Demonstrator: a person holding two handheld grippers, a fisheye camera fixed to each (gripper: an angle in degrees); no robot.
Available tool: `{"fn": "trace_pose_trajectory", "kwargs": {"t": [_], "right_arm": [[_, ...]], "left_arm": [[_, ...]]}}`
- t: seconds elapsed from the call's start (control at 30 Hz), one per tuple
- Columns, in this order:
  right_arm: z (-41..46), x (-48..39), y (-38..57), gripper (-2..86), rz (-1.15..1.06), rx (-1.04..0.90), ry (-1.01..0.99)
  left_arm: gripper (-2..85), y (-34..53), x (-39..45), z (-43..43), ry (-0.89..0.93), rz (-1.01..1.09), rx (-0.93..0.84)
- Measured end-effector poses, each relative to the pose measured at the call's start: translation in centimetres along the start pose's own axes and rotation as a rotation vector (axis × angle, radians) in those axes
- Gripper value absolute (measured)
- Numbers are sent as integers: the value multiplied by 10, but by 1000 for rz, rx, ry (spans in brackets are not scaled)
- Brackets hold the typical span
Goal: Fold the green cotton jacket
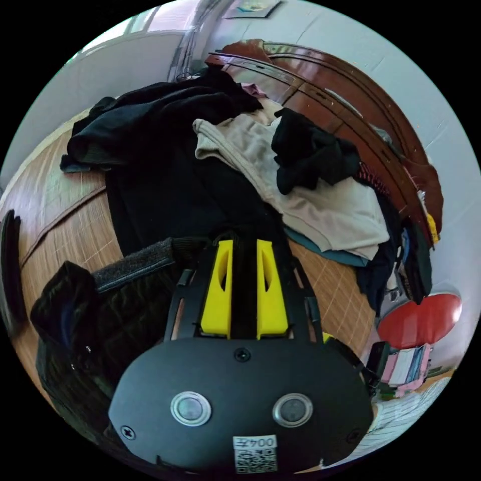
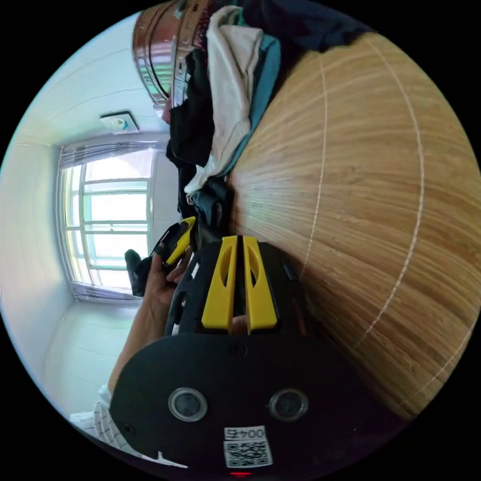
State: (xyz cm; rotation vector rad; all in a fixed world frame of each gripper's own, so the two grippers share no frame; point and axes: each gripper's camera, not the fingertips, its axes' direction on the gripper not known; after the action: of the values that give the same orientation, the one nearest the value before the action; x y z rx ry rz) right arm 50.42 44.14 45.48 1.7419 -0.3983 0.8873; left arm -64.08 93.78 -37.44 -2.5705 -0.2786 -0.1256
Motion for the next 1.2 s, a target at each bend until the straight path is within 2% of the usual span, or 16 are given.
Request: {"fn": "trace_pose_trajectory", "kwargs": {"t": [0.1,0.13,0.17,0.23,0.33,0.4,0.47,0.53,0.6,0.67,0.73,0.83,0.93,1.13,1.2], "right_arm": [[-3,-30,20,8,-210,121,1],[3,-57,36,3,-402,151,21],[16,-79,54,-1,-564,136,22],[47,-89,70,-3,-654,27,30],[107,-52,63,-2,-416,-169,292],[113,-39,64,3,-352,-156,233],[109,-64,94,31,-517,12,306],[113,-84,125,72,-699,78,300],[128,-96,151,107,-845,40,267],[152,-101,182,121,-984,-16,318],[165,-100,201,110,-1051,-26,348],[180,-100,229,47,-1172,3,399],[208,-97,239,8,-1224,-141,445],[256,-82,227,33,-1145,-483,437],[263,-77,221,15,-1096,-515,433]], "left_arm": [[89,2,-19,-39,146,-145,87],[92,5,-27,-60,220,-203,155],[94,7,-31,-80,263,-223,213],[92,9,-30,-111,241,-209,270],[85,22,-22,-155,143,-126,263],[78,40,-17,-179,78,-82,239],[62,82,-9,-216,-33,-32,245],[46,125,-4,-240,-130,-34,241],[30,173,2,-258,-250,-46,244],[16,233,14,-265,-448,-64,235],[11,260,15,-256,-505,-85,161],[7,277,14,-254,-493,-113,95],[4,256,18,-273,-492,-103,40],[3,241,14,-338,-418,-133,52],[4,242,6,-377,-385,-216,100]]}}
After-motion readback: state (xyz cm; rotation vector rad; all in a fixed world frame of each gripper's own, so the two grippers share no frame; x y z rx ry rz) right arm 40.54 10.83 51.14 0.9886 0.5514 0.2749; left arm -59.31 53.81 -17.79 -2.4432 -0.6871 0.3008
